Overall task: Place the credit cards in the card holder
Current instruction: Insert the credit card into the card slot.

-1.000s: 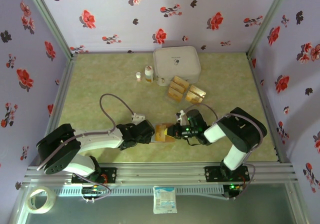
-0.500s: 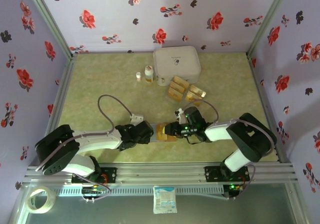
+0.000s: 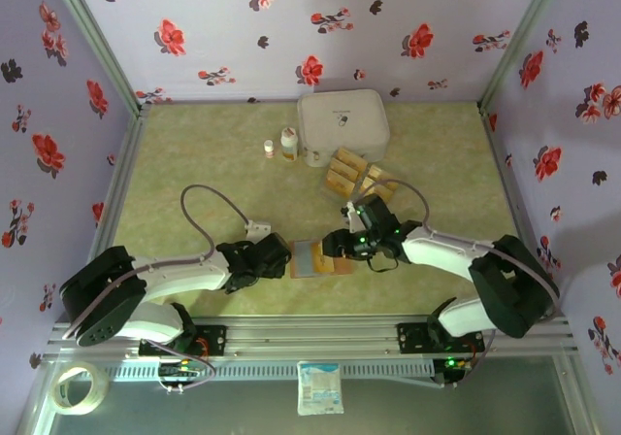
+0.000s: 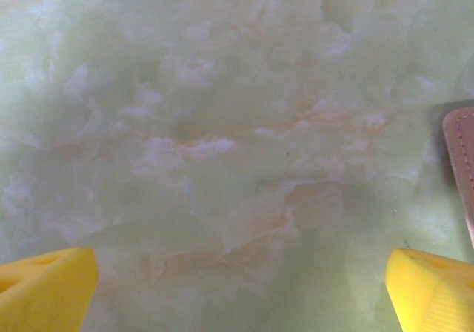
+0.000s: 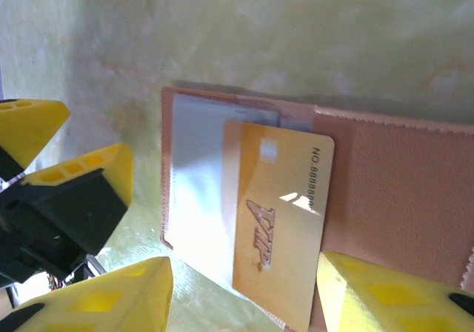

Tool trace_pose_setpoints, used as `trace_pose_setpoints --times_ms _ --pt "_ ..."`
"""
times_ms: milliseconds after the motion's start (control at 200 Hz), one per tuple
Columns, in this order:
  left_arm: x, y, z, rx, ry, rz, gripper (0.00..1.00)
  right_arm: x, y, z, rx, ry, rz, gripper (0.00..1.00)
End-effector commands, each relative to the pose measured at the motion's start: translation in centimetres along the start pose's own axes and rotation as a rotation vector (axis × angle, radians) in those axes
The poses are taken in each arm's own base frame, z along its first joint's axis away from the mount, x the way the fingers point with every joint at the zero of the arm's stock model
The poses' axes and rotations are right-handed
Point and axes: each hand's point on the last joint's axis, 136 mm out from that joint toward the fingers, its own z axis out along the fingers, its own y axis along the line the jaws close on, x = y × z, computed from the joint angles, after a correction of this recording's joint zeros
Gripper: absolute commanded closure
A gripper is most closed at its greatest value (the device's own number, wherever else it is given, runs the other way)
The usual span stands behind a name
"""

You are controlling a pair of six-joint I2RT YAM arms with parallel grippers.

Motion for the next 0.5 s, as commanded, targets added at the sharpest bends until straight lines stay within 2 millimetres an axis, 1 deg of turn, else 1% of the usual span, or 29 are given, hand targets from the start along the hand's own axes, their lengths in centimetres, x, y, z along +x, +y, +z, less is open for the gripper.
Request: trace_pose_setpoints --times_ms 0,55,150,245,365,420,495 --pt "-0.5 0.5 -0.2 -0.011 -0.021 0.013 0.0 -0.4 -0.2 -1.7 0.09 -0.005 -0.05 0.48" --pt "-0.6 0.3 -0.2 -0.005 -0.019 0.018 0.0 -0.8 -0.5 -2.3 0.137 -0.018 -0.058 0.52" --pt "-0.6 0.1 -0.2 -0.002 -0.011 0.031 0.0 -1.1 -1.4 -2.8 0.216 -0.016 -0.068 0.67" --pt "-0.6 0.0 -0.1 -0.009 -0.001 0.044 0.0 -1.2 -2.3 -2.8 0.282 0.0 -0.076 0.8" --pt "-0.3 -0.1 0.2 -0.017 0.015 0.051 0.0 -0.9 -2.8 -2.5 0.344 0.023 -0.109 0.95" --pt "-0.2 -0.2 0.4 -0.015 0.019 0.052 0.0 -0.8 -2.9 -2.3 0.368 0.034 -0.127 1.0" --pt "-0.2 -0.5 0.6 -0.012 0.024 0.057 0.0 -0.5 -3.2 -1.9 0.397 0.05 -0.145 1.0"
